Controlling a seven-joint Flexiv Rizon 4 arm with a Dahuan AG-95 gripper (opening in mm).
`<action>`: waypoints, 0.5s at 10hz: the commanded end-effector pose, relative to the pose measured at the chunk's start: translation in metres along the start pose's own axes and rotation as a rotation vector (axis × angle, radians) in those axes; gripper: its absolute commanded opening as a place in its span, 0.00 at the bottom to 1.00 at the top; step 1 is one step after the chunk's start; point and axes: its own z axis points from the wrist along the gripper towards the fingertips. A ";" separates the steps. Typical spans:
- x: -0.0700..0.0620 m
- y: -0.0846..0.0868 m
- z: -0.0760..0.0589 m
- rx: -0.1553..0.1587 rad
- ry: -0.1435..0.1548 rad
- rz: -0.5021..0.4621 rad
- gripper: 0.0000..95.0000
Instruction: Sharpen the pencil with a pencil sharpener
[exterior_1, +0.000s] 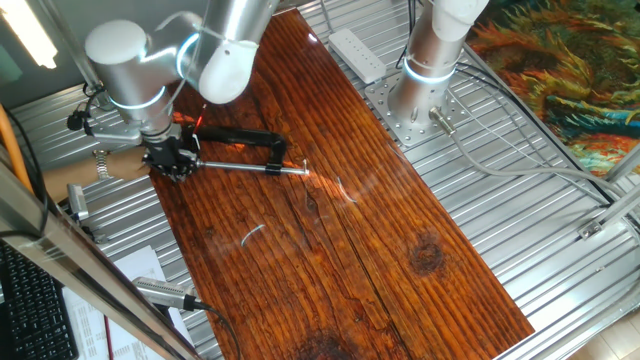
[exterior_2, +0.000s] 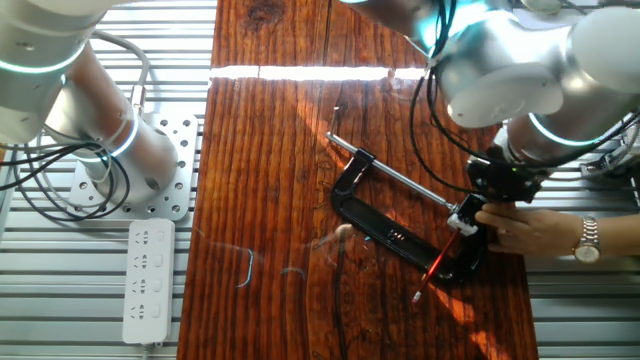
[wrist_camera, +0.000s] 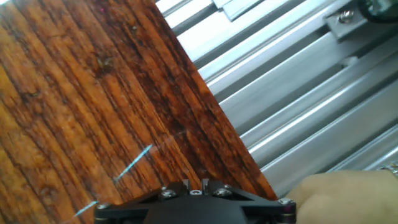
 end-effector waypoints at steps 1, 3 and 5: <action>0.003 -0.006 -0.011 -0.019 0.008 -0.015 0.00; -0.003 -0.012 -0.017 -0.013 0.014 0.006 0.00; 0.006 -0.016 -0.023 -0.030 0.042 -0.042 0.00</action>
